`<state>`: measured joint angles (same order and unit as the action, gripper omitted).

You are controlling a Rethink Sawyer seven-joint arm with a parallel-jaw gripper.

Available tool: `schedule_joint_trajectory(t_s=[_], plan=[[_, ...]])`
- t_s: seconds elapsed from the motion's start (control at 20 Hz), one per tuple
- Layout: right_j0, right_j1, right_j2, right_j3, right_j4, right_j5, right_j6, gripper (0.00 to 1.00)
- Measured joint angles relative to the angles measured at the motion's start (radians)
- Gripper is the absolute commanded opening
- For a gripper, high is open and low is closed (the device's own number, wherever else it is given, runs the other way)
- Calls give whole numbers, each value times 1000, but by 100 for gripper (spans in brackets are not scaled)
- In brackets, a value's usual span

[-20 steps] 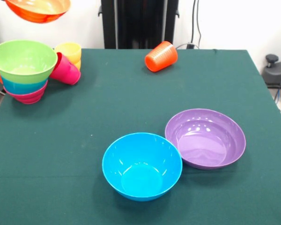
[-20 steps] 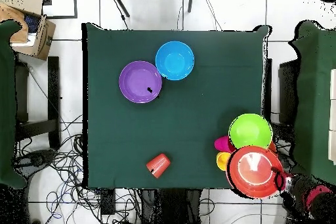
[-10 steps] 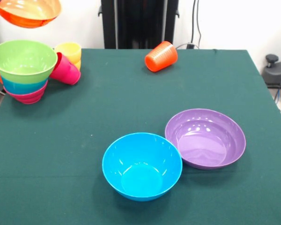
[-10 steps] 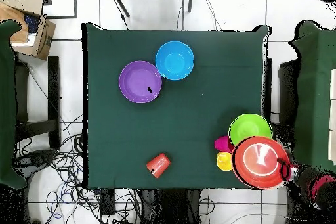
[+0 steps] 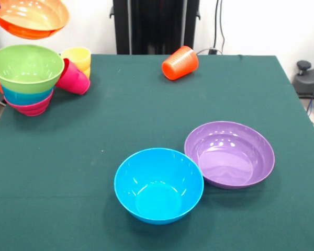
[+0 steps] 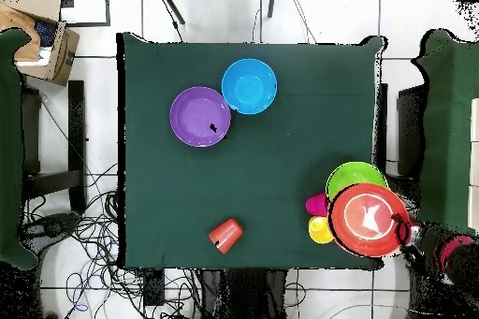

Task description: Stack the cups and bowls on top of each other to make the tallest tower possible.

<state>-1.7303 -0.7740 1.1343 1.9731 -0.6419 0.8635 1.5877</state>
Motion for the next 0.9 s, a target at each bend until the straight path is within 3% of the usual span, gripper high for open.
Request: schedule_joint_trajectory(t_s=[0.9], plan=[[52,56,-81,-34,-60,0,0,0]])
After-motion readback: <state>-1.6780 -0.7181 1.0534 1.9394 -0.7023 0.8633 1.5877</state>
